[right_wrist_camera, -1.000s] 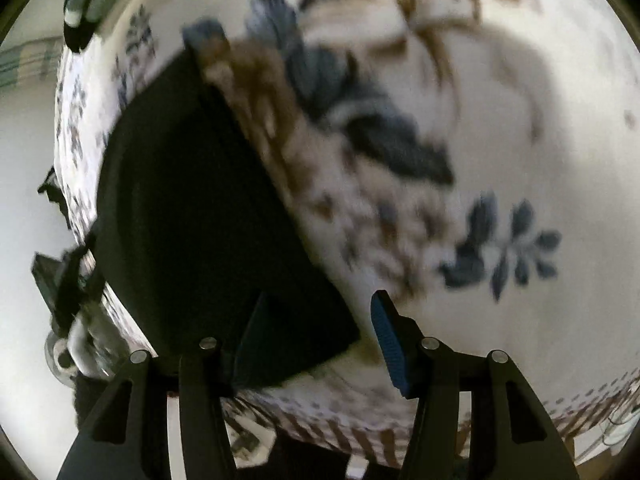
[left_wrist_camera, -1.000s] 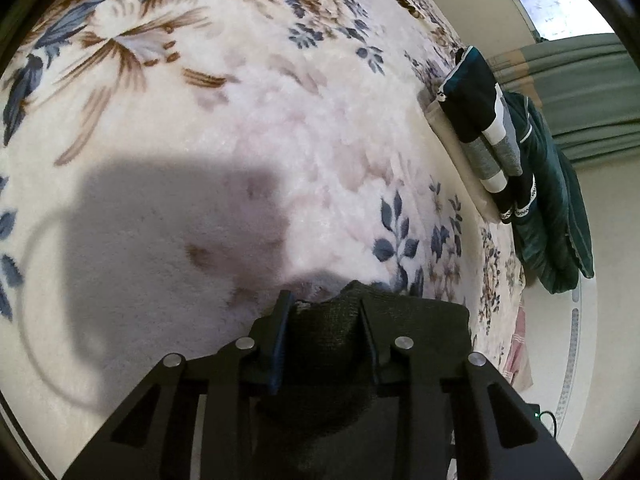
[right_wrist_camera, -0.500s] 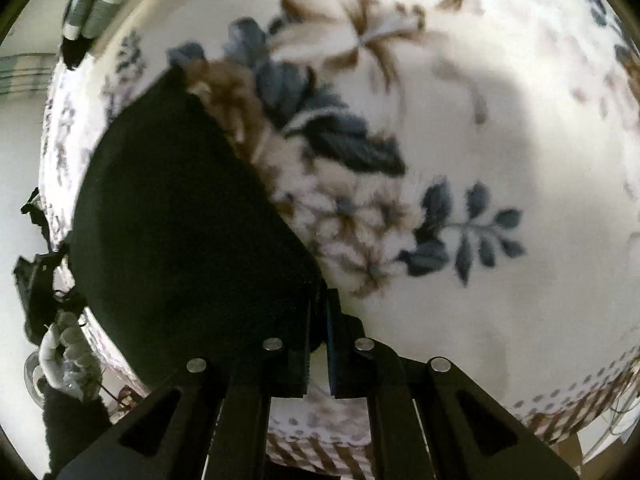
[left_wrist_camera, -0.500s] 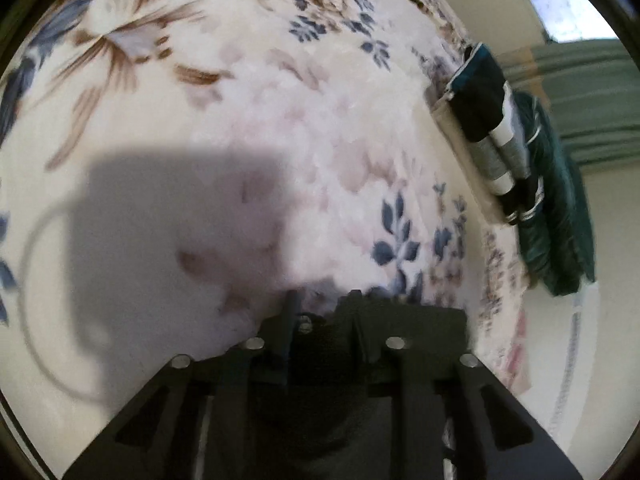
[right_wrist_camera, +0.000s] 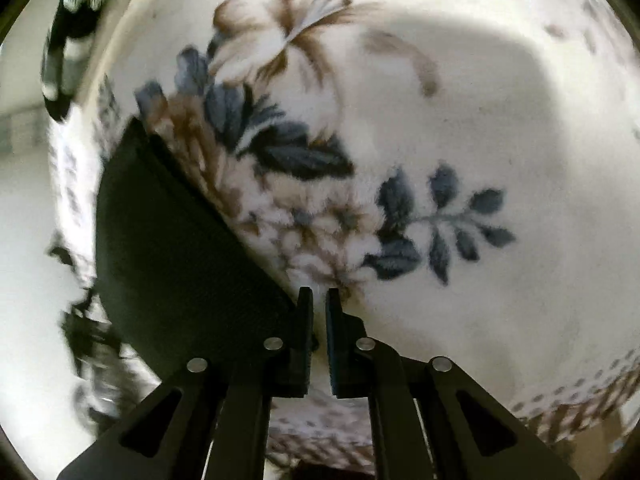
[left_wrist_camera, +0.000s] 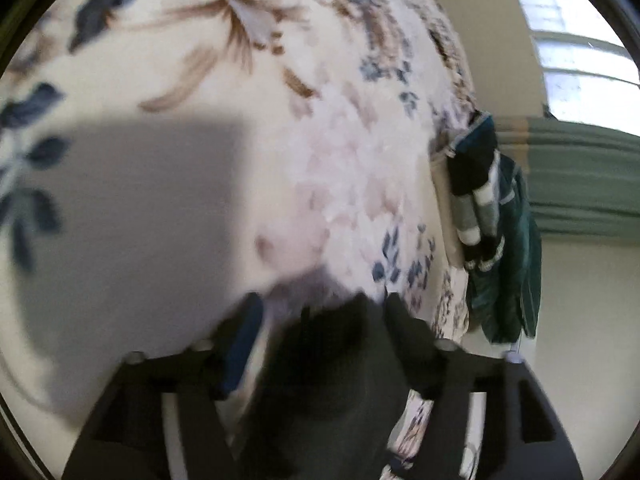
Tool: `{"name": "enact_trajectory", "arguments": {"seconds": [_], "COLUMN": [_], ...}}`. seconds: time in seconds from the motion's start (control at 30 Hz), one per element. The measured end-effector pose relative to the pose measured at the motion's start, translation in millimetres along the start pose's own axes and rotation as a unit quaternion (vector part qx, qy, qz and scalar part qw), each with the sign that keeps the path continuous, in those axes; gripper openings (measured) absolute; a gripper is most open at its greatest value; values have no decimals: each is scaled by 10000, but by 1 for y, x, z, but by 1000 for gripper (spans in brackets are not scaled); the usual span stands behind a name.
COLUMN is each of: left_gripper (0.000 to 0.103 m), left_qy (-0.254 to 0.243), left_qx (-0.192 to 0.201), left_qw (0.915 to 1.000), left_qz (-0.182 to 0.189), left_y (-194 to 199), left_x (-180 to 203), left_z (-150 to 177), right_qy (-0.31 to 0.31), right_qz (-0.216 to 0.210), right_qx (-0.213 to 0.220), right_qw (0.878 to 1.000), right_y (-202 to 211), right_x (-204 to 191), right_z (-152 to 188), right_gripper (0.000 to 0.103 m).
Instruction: Fold small clothes
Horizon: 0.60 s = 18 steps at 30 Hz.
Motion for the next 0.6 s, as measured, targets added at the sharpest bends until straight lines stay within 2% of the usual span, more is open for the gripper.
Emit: {"name": "enact_trajectory", "arguments": {"seconds": [0.03, 0.07, 0.13, 0.2, 0.3, 0.37, 0.43, 0.6], "left_gripper": [64, 64, 65, 65, 65, 65, 66, 66], "left_qy": [-102, -160, -268, -328, -423, -542, -726, -795], "left_qx": [-97, -184, -412, -698, -998, -1177, -1252, -1273], "left_qw": [9999, 9996, 9987, 9969, 9938, 9910, 9892, 9884], "left_qz": [62, 115, 147, 175, 251, 337, 228, 233], "left_y": [6, 9, 11, 7, -3, -14, -27, -45], "left_x": [0, -1, -7, -14, -13, -7, -2, 6], "left_z": [7, 14, 31, 54, 75, 87, 93, 92], "right_qy": [7, 17, 89, 260, 728, 1048, 1386, 1976], "right_qz": [-239, -556, -1163, -1482, -1661, -1881, -2159, -2272], "right_qx": [24, 22, -216, -498, -949, -1266, -1591, -2225], "right_qw": [9997, 9984, 9929, 9874, 9788, 9683, 9533, 9273], "right_y": [4, 6, -2, -19, -50, -66, -74, -100], "right_x": [-1, -1, -9, -20, -43, -65, -91, -134], "right_z": [-3, -7, -13, -20, -26, -21, -15, 5], "right_gripper": [61, 72, 72, 72, 73, 80, 80, 80]}}
Point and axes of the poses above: each gripper's, at about its wrist camera, not at the fingertips, and y roughly against the way its jaws point, x to its right, z to its underside, the point moved 9 cm from there along -y, roughly the way its jaws point, and after that the axes turned 1 degree about z, right-handed, at the moved point
